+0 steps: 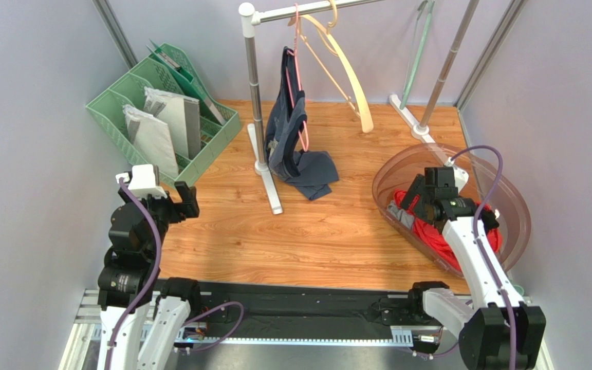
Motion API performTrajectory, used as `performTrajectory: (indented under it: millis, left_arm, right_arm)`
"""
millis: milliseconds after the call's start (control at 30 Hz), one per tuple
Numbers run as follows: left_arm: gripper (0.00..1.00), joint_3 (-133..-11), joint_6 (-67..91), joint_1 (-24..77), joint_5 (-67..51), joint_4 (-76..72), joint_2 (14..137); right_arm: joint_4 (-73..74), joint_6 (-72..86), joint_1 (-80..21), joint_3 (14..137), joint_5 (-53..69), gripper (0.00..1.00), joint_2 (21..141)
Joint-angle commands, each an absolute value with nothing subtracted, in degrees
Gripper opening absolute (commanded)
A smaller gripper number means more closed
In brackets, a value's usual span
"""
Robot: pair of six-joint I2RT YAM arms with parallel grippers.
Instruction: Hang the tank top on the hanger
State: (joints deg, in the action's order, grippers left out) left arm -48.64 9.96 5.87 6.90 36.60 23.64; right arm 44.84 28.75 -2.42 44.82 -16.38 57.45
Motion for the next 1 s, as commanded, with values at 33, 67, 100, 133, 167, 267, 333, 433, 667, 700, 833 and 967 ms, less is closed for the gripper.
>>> performTrajectory:
  millis: [33,67,100,133,167,267,333,433,667,700,833,967]
  left_arm:
    - [0.99,-48.34,9.32,6.06,6.06,35.07,23.12]
    - [0.99,-48.34,9.32,5.98,6.06,35.16,23.03]
    - [0.99,-48.34,9.32,5.98,6.15,35.16,23.03]
    - [0.99,-48.34,9.32,6.06,6.15,35.16,22.85]
    - [0.99,-48.25,9.32,5.98,6.24,35.16,22.85]
    - [0.99,-48.25,9.32,6.06,6.24,35.16,22.94]
    - [0.99,-48.25,9.32,5.98,6.24,35.16,22.85]
    - [0.99,-48.25,9.40,6.06,6.33,35.16,22.94]
    - [0.99,-48.25,9.40,5.98,6.24,35.16,22.94]
    - [0.99,-48.25,9.32,5.98,6.15,35.16,22.94]
    - [0.99,-48.25,9.40,5.98,6.15,35.16,22.94]
    - [0.99,-48.16,9.58,6.06,5.98,35.07,22.85]
  right_arm:
    - [38.15,30.67,-2.11,44.74,-18.36,0.90,62.04]
    - [37.71,30.76,-2.11,44.74,-18.72,0.88,63.44]
    - [37.27,30.76,-2.11,44.74,-19.42,0.86,64.07]
    - [36.83,30.76,-2.11,44.82,-19.60,0.84,64.59]
    - [36.65,30.85,-2.11,44.82,-19.69,0.77,65.73]
    - [36.03,30.59,-2.02,44.91,-20.39,0.62,66.88]
    - [36.12,30.59,-1.93,45.09,-21.18,0.49,66.62]
    - [37.08,30.24,-1.84,45.61,-21.62,0.20,64.34]
    - [43.67,27.77,-1.67,52.72,-22.68,0.00,58.28]
    - [45.86,27.60,-1.67,55.61,-22.59,0.00,57.23]
    - [50.35,25.32,-1.76,65.43,-24.60,0.00,52.48]
    - [54.13,22.86,-1.67,77.32,-26.28,0.00,50.01]
